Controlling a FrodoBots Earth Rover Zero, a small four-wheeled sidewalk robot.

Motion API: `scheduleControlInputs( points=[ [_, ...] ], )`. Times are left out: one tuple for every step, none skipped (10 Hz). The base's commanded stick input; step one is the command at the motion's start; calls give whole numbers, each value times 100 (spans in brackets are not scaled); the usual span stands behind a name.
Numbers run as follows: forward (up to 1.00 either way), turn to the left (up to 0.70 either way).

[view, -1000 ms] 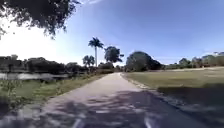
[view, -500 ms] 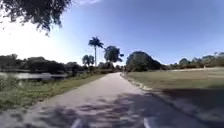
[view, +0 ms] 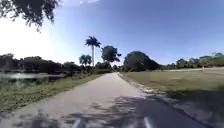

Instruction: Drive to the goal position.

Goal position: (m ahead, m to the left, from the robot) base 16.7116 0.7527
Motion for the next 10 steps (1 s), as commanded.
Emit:
scheduleControlInputs(
  points=[
    [70,0],
    [70,0],
    [70,12],
    [70,28],
    [70,31],
    [70,0],
    [70,0],
    [70,0],
    [70,0],
    [70,0]
  ],
)
